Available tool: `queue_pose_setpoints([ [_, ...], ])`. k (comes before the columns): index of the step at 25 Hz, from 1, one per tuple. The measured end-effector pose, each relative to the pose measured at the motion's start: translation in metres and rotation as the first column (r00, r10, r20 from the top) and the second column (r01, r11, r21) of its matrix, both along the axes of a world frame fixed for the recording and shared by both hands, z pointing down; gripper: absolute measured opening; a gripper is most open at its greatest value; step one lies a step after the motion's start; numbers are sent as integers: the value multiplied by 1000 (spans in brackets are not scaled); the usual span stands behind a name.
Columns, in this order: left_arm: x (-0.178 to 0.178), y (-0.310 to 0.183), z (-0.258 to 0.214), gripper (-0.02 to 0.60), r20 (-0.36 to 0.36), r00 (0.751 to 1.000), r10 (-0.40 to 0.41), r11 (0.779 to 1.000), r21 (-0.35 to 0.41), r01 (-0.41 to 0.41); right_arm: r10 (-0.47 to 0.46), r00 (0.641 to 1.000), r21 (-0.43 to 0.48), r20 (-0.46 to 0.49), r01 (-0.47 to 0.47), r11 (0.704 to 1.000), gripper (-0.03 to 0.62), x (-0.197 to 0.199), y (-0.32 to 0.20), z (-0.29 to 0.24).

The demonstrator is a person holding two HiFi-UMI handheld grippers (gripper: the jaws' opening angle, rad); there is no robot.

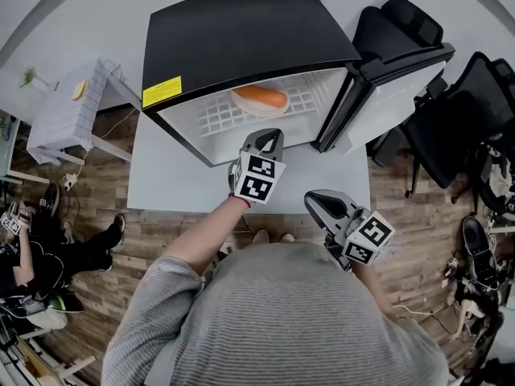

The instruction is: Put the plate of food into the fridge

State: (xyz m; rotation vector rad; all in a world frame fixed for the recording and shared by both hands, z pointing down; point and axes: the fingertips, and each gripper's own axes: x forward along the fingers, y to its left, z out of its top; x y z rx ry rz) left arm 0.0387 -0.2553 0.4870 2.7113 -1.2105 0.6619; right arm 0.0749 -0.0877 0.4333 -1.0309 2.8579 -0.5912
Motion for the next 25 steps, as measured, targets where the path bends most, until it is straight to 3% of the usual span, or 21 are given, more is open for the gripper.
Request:
queue_pose_setpoints([
  [10, -6, 29, -8, 11, -61, 998, 20, 1000, -1, -20, -24, 1000, 10, 2, 24, 1000, 14, -6, -2, 0],
  [19, -22, 72, -7, 11, -102, 993, 59, 996, -58, -66, -42, 999, 13, -3, 42, 999, 14, -8, -3, 4],
  [25, -23, 97, -9, 11, -171, 984, 50, 993, -93, -67, -43, 999, 19, -3, 43, 999, 15, -9, -5, 4],
])
